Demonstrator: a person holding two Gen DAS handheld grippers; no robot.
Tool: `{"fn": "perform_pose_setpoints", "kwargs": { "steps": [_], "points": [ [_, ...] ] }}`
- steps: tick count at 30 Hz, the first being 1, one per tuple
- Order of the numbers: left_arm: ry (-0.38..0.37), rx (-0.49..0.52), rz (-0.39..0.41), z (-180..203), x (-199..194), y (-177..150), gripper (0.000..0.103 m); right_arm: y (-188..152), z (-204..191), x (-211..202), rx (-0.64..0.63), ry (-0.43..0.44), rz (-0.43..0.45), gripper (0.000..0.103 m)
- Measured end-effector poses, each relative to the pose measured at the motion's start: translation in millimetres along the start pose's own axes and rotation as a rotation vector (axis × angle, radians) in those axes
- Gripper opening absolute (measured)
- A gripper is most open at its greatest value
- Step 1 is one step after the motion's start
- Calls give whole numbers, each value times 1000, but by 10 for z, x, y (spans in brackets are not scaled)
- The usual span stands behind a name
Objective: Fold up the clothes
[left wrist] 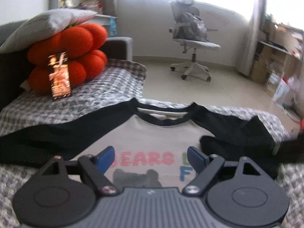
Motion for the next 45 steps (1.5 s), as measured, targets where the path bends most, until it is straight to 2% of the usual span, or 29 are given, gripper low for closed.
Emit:
{"fn": "perform_pose_setpoints", "kwargs": {
  "steps": [5,8,14,18,21,27,33,37,40,41,42,45],
  "points": [
    [-58,100,43,395,-42,-26,84,202,374,-189,131,-39,68,70],
    [-131,150,65,705,-69,-47,84,244,580,-225,200,-44,74,70],
    [-220,268,107,1205,-144,-140,81,168,816,-98,361,43,12,70],
    [-265,323,109,1391,-137,-237,75,106,936,-109,380,9,-23,69],
    [-273,378,103,1465,-102,-331,74,49,970,-95,394,15,-55,67],
    [-289,434,95,1566,-53,-439,74,44,934,-136,456,121,-70,64],
    [-302,465,110,1690,-80,-475,70,92,830,-120,536,271,-66,64],
    [-289,414,121,1677,-94,-403,57,118,779,-118,527,295,-70,64],
    [-286,327,106,1586,-38,-316,36,138,737,-142,517,309,-65,64],
    [-295,289,96,1547,-26,-286,22,146,725,-154,512,313,-61,64],
    [-304,253,86,1508,-11,-259,13,154,714,-166,507,316,-57,64],
    [-302,152,72,1332,-20,-152,11,195,744,-207,508,298,-17,64]
  ]
}}
Point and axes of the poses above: each gripper's, at about its wrist camera, not at the fingertips, and x roughly the way its jaws point, z to its right, y to its top, the point moved 10 cm from there along x, roughly the way its jaws point, and after that the axes turned 1 degree about y, right-handed, at the moved point
